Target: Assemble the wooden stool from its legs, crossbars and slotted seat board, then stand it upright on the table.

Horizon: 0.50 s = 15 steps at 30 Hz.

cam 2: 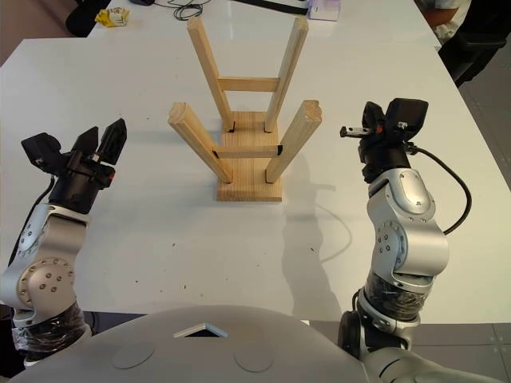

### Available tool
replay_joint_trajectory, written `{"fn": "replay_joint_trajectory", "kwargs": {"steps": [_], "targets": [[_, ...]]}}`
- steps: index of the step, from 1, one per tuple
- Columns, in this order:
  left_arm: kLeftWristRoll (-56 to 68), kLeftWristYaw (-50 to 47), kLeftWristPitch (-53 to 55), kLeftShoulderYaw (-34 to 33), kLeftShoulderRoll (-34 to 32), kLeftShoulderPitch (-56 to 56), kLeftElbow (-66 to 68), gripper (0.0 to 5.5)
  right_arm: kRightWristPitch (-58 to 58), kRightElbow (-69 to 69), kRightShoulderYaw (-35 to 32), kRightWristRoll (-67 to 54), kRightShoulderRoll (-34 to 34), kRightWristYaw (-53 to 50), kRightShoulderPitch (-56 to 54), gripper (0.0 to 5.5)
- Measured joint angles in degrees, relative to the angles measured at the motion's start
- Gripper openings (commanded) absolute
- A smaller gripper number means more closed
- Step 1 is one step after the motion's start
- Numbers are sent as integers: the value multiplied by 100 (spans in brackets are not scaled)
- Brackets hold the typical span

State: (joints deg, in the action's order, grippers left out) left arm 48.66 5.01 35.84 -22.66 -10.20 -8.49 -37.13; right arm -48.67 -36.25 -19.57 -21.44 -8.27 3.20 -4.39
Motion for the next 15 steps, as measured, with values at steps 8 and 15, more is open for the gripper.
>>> {"fn": "replay_joint_trajectory", "kwargs": {"steps": [8, 15], "targets": [[737, -134, 215, -87, -317, 121, -3, 385, -377, -4, -530, -1137, 49, 340, 189, 0], [582, -261, 250, 252, -483, 109, 33, 470, -148, 27, 26, -753, -342, 361, 337, 85]]}}
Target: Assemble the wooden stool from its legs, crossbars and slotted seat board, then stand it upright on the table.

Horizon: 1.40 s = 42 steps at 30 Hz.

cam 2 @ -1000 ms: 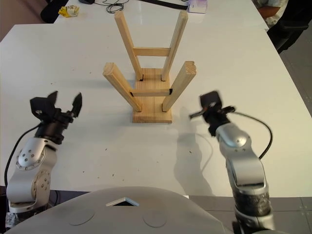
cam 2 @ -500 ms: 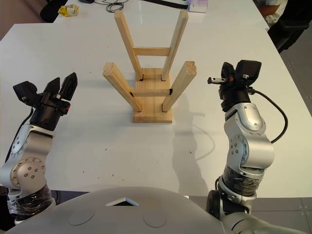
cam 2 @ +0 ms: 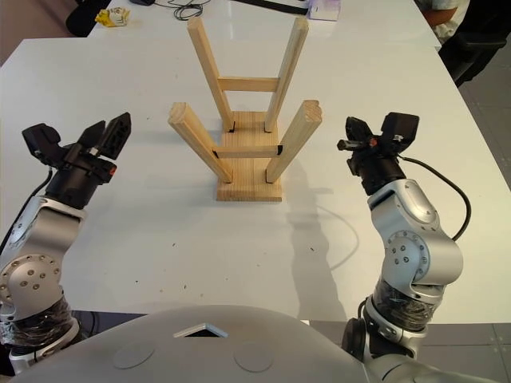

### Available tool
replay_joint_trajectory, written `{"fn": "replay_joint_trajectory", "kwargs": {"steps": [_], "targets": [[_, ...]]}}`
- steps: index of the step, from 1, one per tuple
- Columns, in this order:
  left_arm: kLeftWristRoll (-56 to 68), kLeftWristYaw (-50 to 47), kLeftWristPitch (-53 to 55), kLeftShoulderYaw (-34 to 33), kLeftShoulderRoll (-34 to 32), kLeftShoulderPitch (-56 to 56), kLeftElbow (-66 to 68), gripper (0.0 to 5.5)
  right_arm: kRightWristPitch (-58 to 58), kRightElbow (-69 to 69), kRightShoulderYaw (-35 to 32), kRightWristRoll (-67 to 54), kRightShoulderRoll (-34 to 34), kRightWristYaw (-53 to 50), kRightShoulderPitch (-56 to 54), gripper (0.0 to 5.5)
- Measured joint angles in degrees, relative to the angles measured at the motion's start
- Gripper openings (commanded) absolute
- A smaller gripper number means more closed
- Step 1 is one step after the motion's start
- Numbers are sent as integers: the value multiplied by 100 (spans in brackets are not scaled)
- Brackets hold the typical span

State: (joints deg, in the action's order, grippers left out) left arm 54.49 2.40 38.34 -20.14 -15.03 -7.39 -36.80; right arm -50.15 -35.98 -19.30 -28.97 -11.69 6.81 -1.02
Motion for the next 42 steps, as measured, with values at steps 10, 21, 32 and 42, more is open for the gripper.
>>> {"fn": "replay_joint_trajectory", "kwargs": {"steps": [10, 21, 32, 42], "targets": [[-232, -47, 7, 166, -120, 16, 70, 540, 225, -170, 218, 1, -7, -35, 139, 238], [-1842, -284, -569, 398, -306, 82, 130, 540, 174, -488, 365, 207, -28, -493, 150, 309], [-3599, -93, -860, 1409, -691, -3, 89, 540, -317, -798, 684, 751, -101, -1157, -78, 309], [-4481, 0, 247, 3352, -124, 1515, 316, 540, -595, -673, 1551, 1553, 368, -1765, -782, 309]]}}
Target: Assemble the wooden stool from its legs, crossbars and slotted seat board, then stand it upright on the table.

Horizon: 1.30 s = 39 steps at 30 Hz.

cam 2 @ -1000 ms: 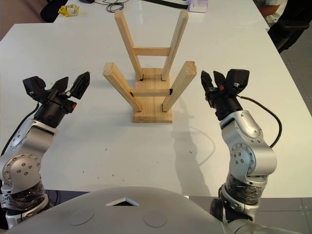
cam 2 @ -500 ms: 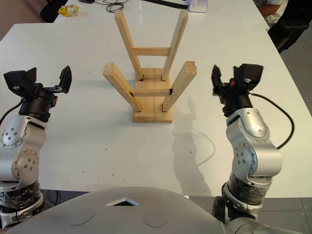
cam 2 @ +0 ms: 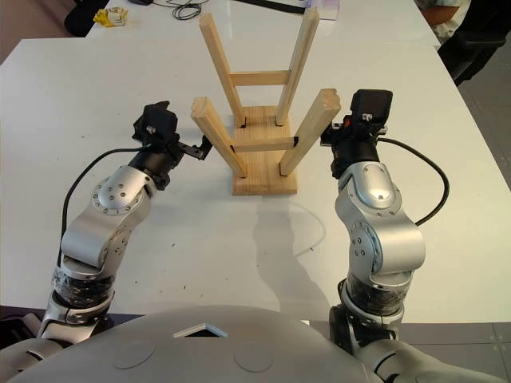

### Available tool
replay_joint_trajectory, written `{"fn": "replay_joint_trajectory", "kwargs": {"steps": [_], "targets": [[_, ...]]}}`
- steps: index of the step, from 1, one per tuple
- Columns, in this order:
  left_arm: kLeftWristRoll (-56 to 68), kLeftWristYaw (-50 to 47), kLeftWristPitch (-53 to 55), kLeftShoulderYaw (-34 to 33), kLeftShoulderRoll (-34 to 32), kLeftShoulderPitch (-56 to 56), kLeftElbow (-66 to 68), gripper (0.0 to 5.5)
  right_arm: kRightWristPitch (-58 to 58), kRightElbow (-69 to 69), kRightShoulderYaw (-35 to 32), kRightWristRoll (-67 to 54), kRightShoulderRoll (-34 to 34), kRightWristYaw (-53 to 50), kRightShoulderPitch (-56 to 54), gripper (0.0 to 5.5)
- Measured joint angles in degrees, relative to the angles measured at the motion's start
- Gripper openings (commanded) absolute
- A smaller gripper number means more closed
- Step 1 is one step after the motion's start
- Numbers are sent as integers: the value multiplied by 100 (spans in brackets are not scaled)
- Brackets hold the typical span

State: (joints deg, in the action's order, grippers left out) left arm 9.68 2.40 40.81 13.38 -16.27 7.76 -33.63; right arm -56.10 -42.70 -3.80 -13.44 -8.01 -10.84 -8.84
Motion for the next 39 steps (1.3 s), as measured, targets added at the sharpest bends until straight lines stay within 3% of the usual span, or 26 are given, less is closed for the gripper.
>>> {"fn": "replay_joint_trajectory", "kwargs": {"steps": [19, 28, 32, 39], "targets": [[-3, 496, 224, -25, 138, -3, 49, 540, 818, 1494, 169, 454, -420, 874, -11, 309], [-3, 738, 378, 497, 412, 191, 94, 540, 1980, 3871, 143, 846, -1108, 1720, -1170, 309], [387, 1314, 285, 1302, 1002, 633, 54, 540, 2777, 5092, 832, 952, -834, 2480, -1908, 309], [500, 1583, 186, 1491, 1334, 1134, 344, 540, 3657, 6634, 1109, 1237, -586, 2793, -2421, 309]]}}
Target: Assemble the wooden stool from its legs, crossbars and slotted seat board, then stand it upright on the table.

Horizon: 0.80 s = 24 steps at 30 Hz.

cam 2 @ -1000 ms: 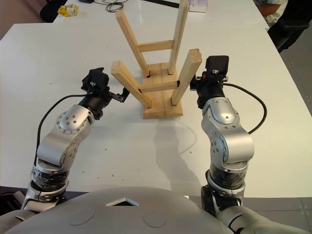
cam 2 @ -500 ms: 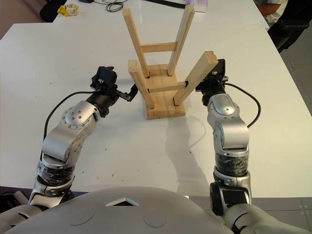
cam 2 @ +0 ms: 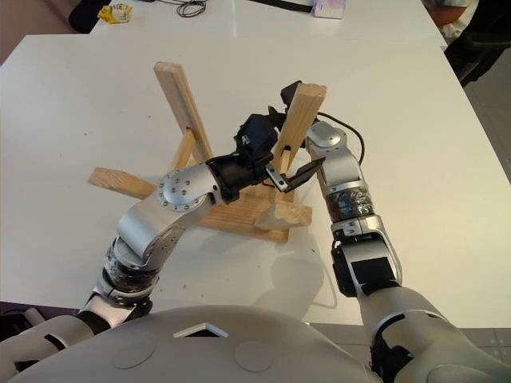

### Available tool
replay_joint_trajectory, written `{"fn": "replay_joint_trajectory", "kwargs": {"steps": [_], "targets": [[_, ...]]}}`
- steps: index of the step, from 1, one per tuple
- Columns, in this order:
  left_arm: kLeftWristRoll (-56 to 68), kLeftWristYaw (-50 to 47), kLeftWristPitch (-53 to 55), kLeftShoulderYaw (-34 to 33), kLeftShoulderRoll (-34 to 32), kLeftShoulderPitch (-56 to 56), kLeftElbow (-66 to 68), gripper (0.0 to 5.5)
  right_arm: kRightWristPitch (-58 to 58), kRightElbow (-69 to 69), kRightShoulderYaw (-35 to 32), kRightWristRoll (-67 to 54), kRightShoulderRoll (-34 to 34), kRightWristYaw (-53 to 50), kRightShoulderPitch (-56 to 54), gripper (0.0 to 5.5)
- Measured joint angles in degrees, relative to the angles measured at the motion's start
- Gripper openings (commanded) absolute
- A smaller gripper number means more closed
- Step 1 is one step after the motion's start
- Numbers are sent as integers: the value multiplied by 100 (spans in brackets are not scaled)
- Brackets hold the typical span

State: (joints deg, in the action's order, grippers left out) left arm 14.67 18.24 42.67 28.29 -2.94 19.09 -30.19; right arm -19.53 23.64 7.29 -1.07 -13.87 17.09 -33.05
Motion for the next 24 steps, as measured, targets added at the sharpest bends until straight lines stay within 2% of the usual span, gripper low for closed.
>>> {"fn": "replay_joint_trajectory", "kwargs": {"steps": [8, 11, 13, 17, 19, 21, 24], "targets": [[0, -24, -50, -230, -28, -40, 9, 540, 96, -56, -356, -4, -314, 2, 309, 309], [142, -109, -6, -604, 80, -55, -156, 540, 101, -261, -571, -16, -447, -9, 433, 309], [438, -218, 156, -917, 300, 34, -316, 540, 105, -411, -713, -20, -490, -43, 483, 332], [1574, -626, 724, -2051, 1019, 849, -582, 540, 104, -770, -836, -17, -591, -103, 764, 386], [2220, -856, 1051, -2687, 1148, 1320, -666, 540, 55, -966, -904, -23, -600, -103, 971, 417], [3063, -1173, 1536, -3513, 927, 1785, -774, 540, -133, -1385, -1045, -117, -667, -87, 1293, 453], [4319, -1592, 1808, -4403, 428, 2265, -658, 540, -316, -1725, -1239, -267, -778, 58, 1626, 453]]}}
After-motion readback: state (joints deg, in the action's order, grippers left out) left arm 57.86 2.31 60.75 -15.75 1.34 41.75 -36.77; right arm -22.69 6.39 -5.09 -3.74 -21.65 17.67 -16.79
